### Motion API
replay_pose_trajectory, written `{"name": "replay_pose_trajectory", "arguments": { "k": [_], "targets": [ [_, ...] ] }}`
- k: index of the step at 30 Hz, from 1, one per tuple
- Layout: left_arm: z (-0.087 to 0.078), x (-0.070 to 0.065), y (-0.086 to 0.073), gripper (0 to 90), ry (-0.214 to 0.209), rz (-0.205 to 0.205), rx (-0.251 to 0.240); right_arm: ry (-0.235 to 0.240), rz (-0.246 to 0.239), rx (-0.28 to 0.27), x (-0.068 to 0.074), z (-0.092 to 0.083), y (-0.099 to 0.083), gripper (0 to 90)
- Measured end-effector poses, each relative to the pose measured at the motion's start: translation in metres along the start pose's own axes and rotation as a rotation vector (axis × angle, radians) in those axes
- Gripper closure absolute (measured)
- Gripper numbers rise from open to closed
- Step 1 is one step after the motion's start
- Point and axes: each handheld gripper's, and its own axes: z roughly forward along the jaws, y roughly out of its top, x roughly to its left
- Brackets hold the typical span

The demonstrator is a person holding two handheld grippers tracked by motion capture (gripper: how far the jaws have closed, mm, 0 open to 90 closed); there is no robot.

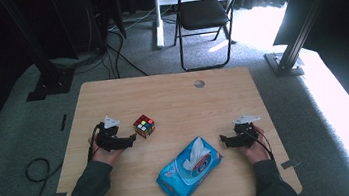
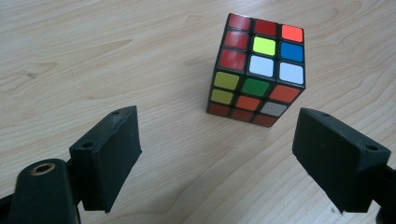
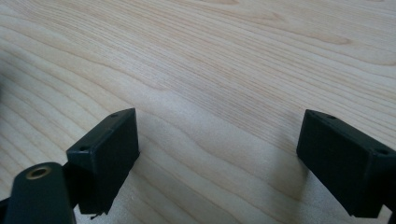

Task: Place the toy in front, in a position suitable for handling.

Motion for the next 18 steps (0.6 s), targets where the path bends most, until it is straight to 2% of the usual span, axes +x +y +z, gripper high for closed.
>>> {"name": "replay_pose_trajectory", "arguments": {
  "k": [8,18],
  "targets": [
    [0.003,-0.002,0.004,15.3,-0.01,-0.006,-0.007,0.0,0.0,0.0,0.0,0.0,0.0,12.4],
    [0.01,-0.009,0.012,15.3,-0.005,0.036,0.004,0.0,0.0,0.0,0.0,0.0,0.0,12.4]
  ]
}}
